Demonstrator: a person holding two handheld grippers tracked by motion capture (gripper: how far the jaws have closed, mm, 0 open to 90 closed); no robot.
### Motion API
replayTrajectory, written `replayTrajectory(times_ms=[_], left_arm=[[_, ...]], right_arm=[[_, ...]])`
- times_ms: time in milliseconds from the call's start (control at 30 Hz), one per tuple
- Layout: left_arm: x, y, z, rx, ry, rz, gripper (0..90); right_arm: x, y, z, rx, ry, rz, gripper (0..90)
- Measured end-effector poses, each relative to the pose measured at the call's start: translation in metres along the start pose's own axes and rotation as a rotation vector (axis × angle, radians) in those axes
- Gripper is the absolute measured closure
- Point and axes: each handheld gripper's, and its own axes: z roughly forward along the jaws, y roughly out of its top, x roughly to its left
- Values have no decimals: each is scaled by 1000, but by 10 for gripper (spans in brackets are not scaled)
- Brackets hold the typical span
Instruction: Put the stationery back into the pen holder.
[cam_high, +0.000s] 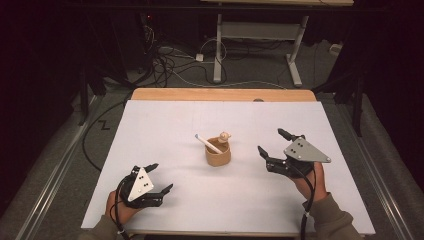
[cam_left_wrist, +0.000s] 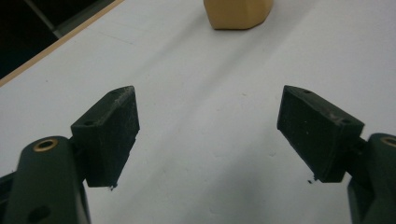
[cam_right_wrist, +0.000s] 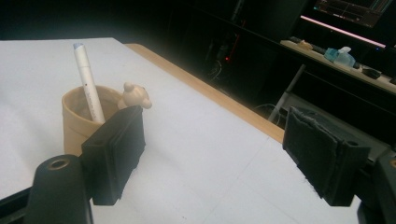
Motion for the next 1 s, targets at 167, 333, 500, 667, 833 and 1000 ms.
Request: replayTrajectory(times_ms=[167,333,500,667,833,1000], left_arm=[[0,0,0,1,-1,1,201],[0,0,1,2,-2,1,201],[0,0,1,5,-5,3,201],[-1,0,2,6,-7,3,201],[-1,0,2,5,-7,4,201],[0,0,3,7,-10,2,201]], right_arm=[[-2,-5,-5,6,0,-8,209],[-3,-10,-10,13,-2,-16,211],[-5,-19,-13,25,-8,-17,211],[-8,-27,-17,30,-11,-17,206],[-9,-36,-22,37,-33,-27,197],[-11,-47,-27,48,-31,-24,193]])
